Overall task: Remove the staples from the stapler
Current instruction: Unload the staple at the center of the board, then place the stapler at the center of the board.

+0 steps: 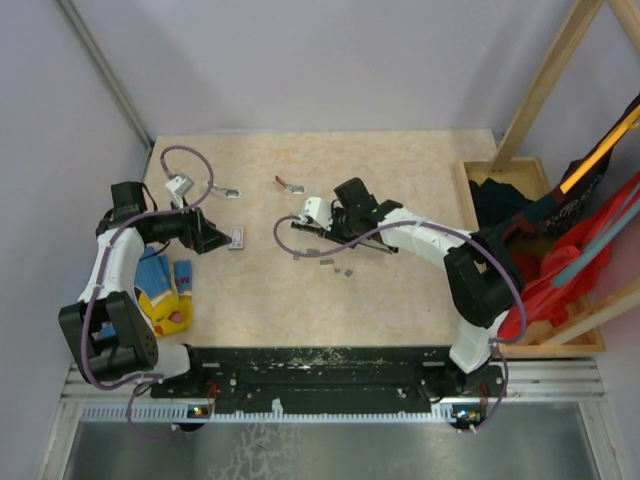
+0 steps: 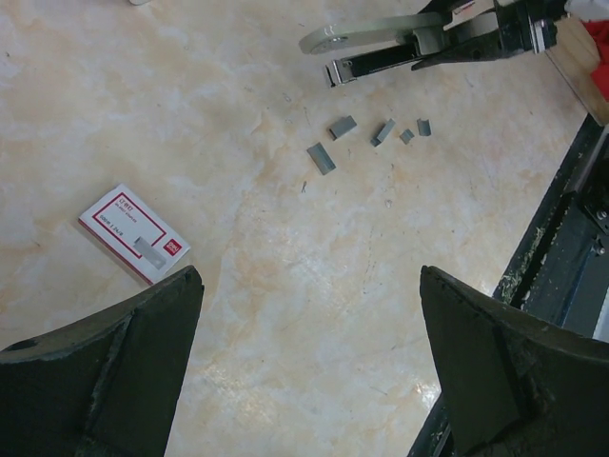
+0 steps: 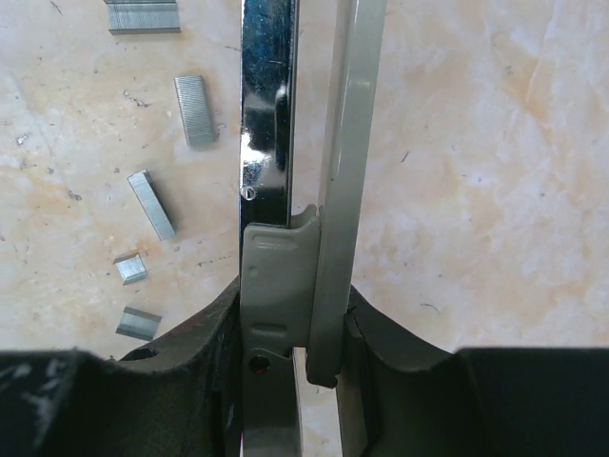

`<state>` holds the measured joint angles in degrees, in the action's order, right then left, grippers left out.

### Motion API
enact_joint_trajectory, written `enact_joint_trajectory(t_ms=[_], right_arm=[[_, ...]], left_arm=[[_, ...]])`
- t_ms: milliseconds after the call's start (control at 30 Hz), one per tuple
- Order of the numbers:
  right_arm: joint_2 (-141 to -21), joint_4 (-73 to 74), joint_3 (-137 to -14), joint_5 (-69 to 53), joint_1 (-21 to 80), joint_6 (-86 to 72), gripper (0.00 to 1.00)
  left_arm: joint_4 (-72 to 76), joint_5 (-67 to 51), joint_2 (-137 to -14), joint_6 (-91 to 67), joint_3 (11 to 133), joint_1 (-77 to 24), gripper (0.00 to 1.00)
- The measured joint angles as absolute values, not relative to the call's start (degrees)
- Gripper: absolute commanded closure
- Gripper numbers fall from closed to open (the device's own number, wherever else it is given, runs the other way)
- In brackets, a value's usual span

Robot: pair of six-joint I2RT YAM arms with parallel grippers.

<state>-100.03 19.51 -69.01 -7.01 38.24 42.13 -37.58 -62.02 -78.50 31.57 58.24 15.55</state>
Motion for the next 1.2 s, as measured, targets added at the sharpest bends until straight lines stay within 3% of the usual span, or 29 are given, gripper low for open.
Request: enact_joint_trajectory(t_ms=[400, 800, 1033, 1200], right_arm=[[-106.0, 34.8, -78.9, -25.7, 32.2, 37.0, 1.00], [-112.3, 52.4, -90.3, -46.4, 29.8, 41.5, 1.00], [-113.0, 58.7, -90.9, -51.2, 29.8, 46.7, 1.00], [-113.0, 61.6, -90.9, -53.4, 29.8, 50.0, 1.00]], left_arm=[[-38.9, -66.6, -78.5, 34.4, 58.4, 14.4, 0.00], [-35.2, -68.0, -80.6, 34.9, 62.4, 2.5, 0.00], [-34.7, -67.7, -85.5, 34.8, 65.9, -4.2, 0.07], [-35.2, -67.9, -88.9, 35.2, 67.3, -4.9, 0.19]])
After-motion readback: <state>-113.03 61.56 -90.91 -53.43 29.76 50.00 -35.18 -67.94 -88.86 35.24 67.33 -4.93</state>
